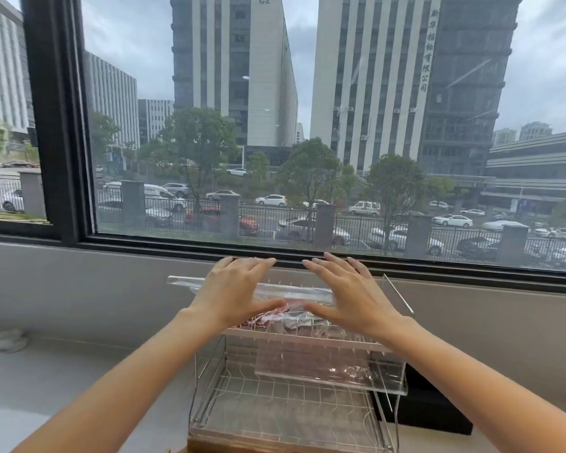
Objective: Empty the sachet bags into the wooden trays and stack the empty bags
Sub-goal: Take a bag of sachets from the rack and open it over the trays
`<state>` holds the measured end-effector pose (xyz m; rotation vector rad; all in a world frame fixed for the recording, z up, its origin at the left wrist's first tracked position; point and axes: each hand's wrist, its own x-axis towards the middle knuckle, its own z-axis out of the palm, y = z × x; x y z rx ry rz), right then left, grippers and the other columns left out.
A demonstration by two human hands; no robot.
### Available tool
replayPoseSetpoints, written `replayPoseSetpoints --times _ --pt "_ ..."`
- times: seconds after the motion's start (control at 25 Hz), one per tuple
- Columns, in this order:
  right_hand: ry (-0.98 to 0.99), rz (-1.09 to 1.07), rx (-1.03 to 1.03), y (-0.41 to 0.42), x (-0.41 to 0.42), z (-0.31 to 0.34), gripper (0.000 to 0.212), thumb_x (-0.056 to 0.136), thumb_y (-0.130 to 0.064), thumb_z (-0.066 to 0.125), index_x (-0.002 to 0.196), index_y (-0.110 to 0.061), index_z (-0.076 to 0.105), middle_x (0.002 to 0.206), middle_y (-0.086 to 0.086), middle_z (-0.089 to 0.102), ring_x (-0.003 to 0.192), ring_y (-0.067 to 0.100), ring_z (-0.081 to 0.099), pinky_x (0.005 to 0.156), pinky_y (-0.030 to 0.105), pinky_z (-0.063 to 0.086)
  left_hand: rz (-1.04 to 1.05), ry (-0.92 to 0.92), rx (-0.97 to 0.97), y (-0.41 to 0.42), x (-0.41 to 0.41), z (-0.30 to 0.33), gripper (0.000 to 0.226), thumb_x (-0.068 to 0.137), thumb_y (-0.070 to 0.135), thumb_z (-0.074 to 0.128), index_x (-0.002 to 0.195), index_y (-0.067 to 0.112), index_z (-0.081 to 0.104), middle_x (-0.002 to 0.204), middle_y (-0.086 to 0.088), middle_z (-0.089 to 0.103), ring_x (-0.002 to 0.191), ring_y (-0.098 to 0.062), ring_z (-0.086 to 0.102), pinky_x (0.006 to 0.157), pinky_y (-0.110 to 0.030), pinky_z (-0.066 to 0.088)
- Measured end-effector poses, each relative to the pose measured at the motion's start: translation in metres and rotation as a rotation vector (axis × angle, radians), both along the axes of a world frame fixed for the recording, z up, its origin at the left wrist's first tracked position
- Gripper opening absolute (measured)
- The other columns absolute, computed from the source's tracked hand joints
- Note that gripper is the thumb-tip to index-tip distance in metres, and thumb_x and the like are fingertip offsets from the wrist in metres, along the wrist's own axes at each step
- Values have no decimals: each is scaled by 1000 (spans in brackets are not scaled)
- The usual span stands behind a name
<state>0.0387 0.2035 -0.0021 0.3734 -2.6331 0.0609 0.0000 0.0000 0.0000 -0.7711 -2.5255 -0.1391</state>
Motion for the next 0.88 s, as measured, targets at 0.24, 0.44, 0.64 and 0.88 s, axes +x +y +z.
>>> replayPoseSetpoints --times 0.24,0.44,0.64,0.88 --pt "-22 -2 -66 -6 -22 -19 36 92 -25 48 127 -20 50 128 0 60 114 20 57 95 33 44 43 15 -58 -13 -24 -16 49 90 37 46 135 22 33 133 2 53 120 -18 50 103 -33 33" --pt "2 -74 -141 7 -42 -20 23 92 -13 43 105 -12 63 100 5 71 91 27 64 74 35 51 95 43 -45 -24 -47 -8 28 94 26 37 112 18 58 110 -2 68 99 -23 62 82 -31 45" --pt "39 -58 -229 11 -59 13 19 91 -14 48 100 -11 65 91 10 72 83 29 65 71 37 52 127 19 5 -26 -67 28 28 94 28 38 105 18 60 104 -6 69 98 -28 61 73 -32 41" --pt "186 -29 -237 14 -70 82 16 90 -12 49 97 -6 63 88 13 71 80 31 64 69 40 53 108 157 75 -21 -74 95 28 95 28 37 99 12 59 99 -8 69 91 -28 63 73 -33 44"
